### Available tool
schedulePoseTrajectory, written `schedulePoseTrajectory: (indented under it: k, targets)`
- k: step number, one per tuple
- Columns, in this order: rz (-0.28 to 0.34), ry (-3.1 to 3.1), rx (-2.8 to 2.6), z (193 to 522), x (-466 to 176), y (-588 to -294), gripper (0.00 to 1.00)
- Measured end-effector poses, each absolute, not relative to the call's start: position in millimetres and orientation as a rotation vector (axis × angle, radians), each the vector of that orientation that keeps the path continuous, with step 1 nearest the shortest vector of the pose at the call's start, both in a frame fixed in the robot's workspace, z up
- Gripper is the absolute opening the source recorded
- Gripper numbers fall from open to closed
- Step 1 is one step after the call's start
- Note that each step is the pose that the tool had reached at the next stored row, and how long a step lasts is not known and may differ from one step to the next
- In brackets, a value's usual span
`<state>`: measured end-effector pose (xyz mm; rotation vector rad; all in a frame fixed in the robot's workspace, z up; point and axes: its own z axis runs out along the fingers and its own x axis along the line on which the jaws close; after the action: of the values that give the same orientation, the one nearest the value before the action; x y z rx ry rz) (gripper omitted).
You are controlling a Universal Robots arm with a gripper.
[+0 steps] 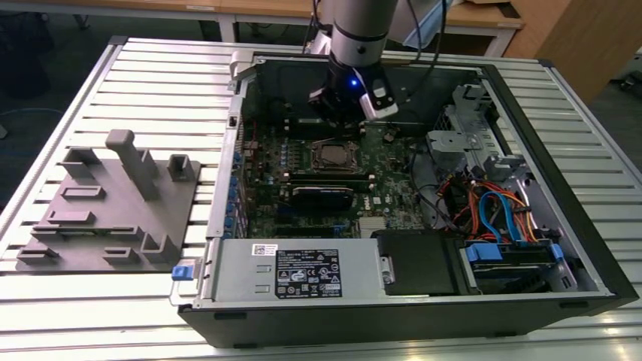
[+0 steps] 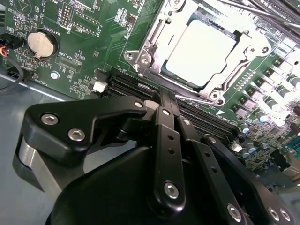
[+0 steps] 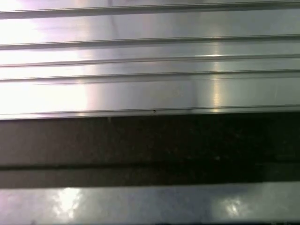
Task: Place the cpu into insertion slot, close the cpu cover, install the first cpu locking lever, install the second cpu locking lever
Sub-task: 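Install the first cpu locking lever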
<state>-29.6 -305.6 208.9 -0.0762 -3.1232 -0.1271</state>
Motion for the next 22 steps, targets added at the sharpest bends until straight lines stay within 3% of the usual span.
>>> schedulePoseTrajectory:
  k: [22]
  targets:
    - [-0.127,-3.123,-0.083,202.5,-25.2,-305.6,0.10]
